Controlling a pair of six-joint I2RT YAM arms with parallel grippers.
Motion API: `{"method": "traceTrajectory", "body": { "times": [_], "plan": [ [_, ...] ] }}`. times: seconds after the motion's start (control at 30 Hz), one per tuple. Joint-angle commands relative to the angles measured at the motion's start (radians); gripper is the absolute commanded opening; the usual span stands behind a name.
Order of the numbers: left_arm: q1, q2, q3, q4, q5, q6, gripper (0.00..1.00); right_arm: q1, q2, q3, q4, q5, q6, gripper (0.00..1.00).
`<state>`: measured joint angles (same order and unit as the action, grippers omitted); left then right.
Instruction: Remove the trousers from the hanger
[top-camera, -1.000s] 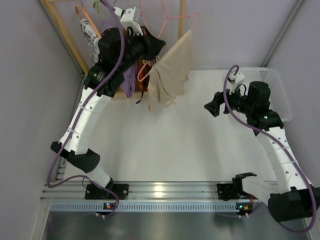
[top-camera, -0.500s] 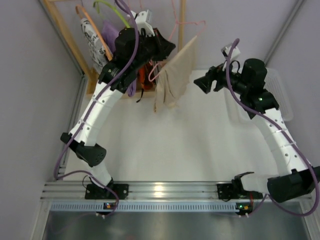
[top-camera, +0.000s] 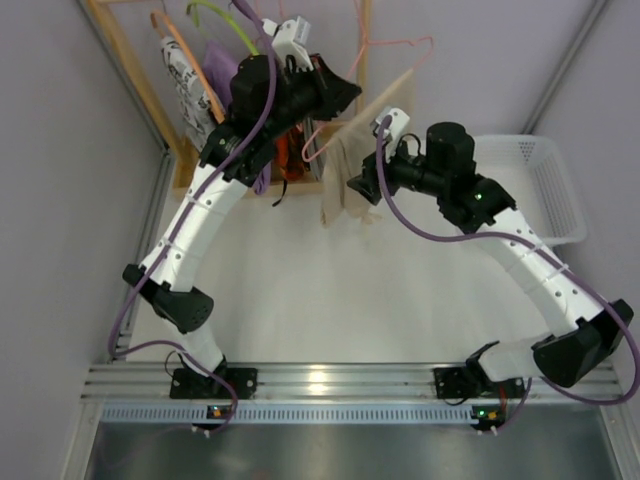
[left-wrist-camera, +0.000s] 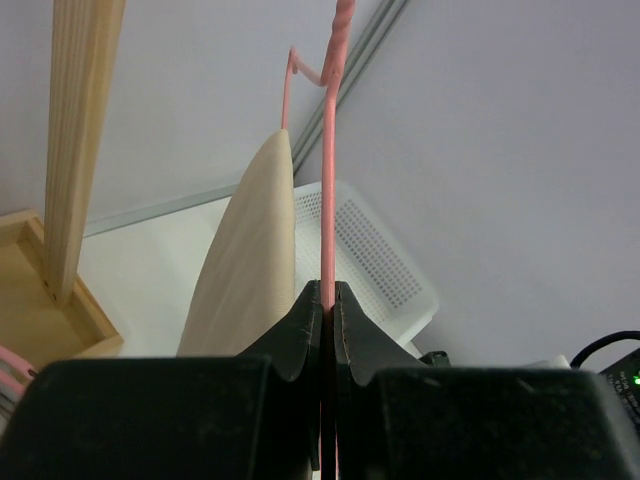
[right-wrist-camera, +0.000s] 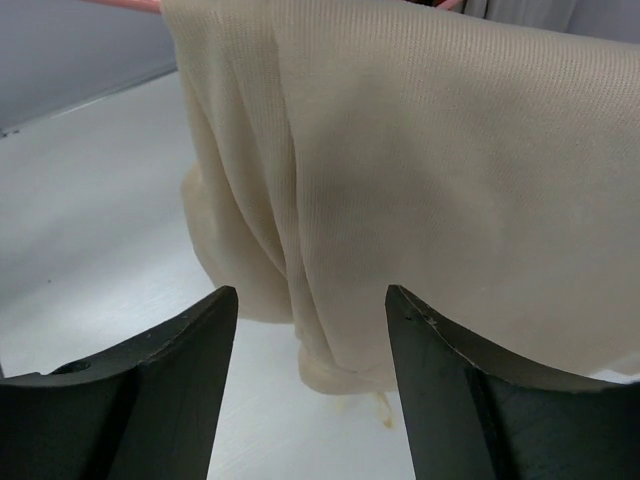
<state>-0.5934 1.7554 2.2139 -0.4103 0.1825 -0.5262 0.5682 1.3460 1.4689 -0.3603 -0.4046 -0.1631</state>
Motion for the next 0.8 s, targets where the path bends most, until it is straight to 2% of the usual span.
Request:
{"method": "traceTrajectory", "body": {
  "times": [0.0, 0.2, 0.4, 0.77],
  "plan": [
    [-0.008, -0.040, 0.020, 0.148, 0.023, -0.017, 0.00, 0.013, 0.022, 0.056, 0.027, 0.055, -0.081, 0.63],
    [-0.009, -0.037, 0.023, 0.150, 0.021, -0.017, 0.00, 0.051, 0.051, 0.093, 0.021, 0.069, -0.081, 0.64],
    [-0.009, -0.036, 0.027, 0.150, 0.017, -0.015, 0.00, 0.062, 0.081, 0.113, 0.038, 0.104, -0.058, 0.60],
    [-0.013, -0.042, 0.026, 0.151, 0.023, -0.032, 0.00, 0.079, 0.100, 0.111, 0.080, 0.204, -0.066, 0.42]
  ]
}}
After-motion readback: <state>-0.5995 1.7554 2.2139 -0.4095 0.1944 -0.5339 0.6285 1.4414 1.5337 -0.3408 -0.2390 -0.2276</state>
